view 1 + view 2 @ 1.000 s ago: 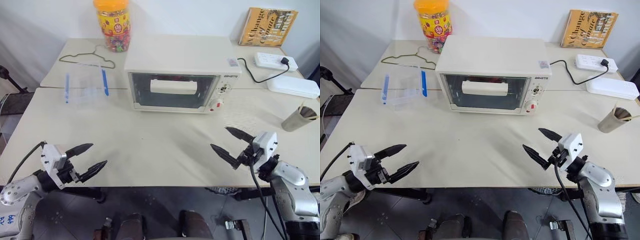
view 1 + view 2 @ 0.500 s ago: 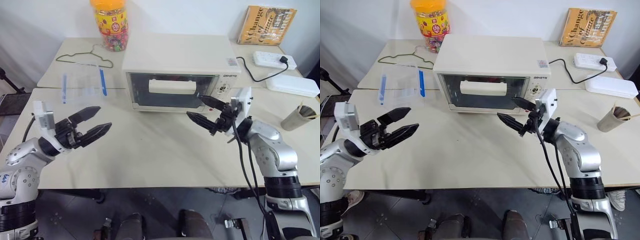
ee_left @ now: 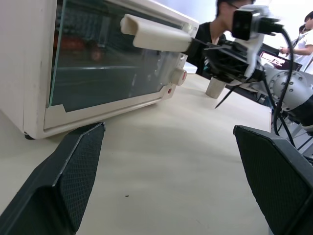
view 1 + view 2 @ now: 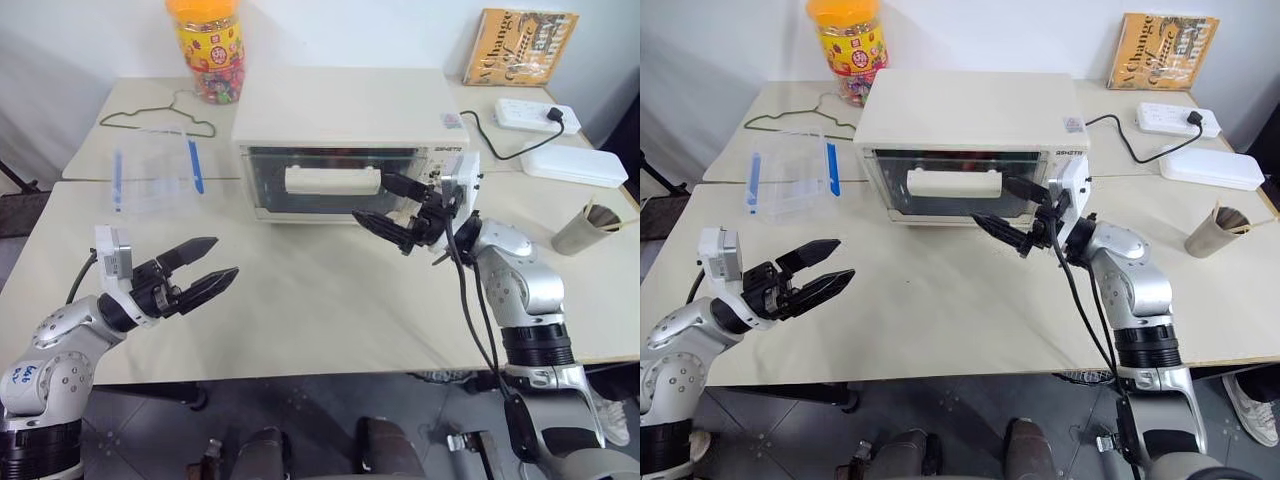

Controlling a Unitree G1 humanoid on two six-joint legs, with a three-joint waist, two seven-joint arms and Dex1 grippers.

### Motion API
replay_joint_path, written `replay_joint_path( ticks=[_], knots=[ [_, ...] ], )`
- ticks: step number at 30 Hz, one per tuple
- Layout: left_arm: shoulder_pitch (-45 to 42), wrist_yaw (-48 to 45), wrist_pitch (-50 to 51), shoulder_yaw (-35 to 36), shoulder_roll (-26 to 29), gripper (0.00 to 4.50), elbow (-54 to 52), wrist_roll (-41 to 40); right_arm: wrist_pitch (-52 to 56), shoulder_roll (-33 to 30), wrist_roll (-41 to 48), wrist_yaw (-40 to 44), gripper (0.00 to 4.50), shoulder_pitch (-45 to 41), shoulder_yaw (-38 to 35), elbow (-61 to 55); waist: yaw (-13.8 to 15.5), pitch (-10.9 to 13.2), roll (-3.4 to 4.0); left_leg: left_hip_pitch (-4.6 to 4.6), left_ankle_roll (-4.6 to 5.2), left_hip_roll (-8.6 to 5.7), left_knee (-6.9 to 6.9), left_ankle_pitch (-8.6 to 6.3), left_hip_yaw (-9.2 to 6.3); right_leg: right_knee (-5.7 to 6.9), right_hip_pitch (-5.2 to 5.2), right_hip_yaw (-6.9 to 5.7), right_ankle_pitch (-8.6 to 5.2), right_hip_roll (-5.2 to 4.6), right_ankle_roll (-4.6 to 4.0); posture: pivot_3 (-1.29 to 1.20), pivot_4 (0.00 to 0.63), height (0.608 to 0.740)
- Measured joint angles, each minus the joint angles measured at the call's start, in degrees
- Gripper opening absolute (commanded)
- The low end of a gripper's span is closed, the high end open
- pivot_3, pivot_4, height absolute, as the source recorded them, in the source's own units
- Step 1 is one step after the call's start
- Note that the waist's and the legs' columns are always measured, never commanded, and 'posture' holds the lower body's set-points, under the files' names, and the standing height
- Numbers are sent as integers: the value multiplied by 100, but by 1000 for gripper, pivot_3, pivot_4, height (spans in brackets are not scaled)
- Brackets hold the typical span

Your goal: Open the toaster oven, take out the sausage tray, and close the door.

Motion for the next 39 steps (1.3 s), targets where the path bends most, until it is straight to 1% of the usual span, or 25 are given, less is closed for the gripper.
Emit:
replay_joint_path(
  ticks=[5,7,8,9,13,18,22,25,27,31,36,39],
  knots=[
    [-102,124,103,5,-40,4458,5,-54,3,-152,-43,239,4500,287,139,-302,-22,0,0,3,-1,0,-4,0,0,2,-4,0,0,2,-2,0,150,740],
    [-322,158,202,40,-38,4458,90,-147,-131,-291,-166,418,4500,469,220,-438,1,0,0,1,-2,-1,-1,-1,3,1,-4,0,1,2,-2,0,150,740],
    [-496,167,234,73,-34,4061,191,-226,-286,-394,-288,522,4500,570,283,-503,9,0,0,1,-2,-1,0,-1,4,1,-4,0,1,1,-2,0,150,740],
    [-764,182,240,133,-33,3895,397,-275,-499,-470,-431,622,4500,679,347,-523,19,0,0,2,-2,-4,1,-1,10,1,-4,0,1,2,-3,0,150,740],
    [-1548,225,140,201,-79,2738,1119,-212,-832,-457,-564,651,4500,823,394,-519,13,0,0,5,-3,-18,3,-1,12,2,-4,0,2,4,-4,0,150,740],
    [-2710,105,-420,-334,-409,1211,2394,521,-1034,-441,-673,648,4500,823,388,-481,17,1,-3,0,-4,-26,6,-3,28,3,-3,-27,2,3,-5,0,150,740],
    [-3113,-89,-752,-667,-572,43,3044,975,-1123,-425,-704,649,4500,820,405,-473,4,2,-4,1,-5,-24,2,-3,29,2,-6,-46,2,3,-5,0,150,740],
    [-3434,-268,-966,-951,-762,15,3522,1314,-1156,-425,-764,632,4500,797,390,-463,20,4,-8,-2,-5,-24,15,-3,29,5,-5,-47,2,2,-5,0,150,740],
    [-3482,-471,-999,-1090,-829,15,3662,1392,-1160,-424,-804,620,4500,798,410,-462,3,4,-8,-1,-5,-24,14,-3,30,7,-6,-47,2,3,-5,0,150,740],
    [-3484,-709,-1018,-1119,-816,15,3687,1463,-1185,-437,-845,601,4500,908,386,-509,10,5,-9,-1,-5,-19,16,-3,29,9,-6,-49,2,5,-5,0,150,740],
    [-3303,-965,-1011,-1371,-841,15,3518,1651,-1191,-598,-875,288,4500,1691,270,-1026,67,5,-9,-4,4,-21,46,-14,25,15,2,-49,2,-1,-5,0,150,740],
    [-2992,-1082,-1016,-1576,-858,15,3332,1815,-1147,-870,-870,120,4500,2582,-51,-1500,218,5,-9,-7,12,-20,68,-32,17,14,13,-56,2,-1,-5,0,150,740]
  ],
)
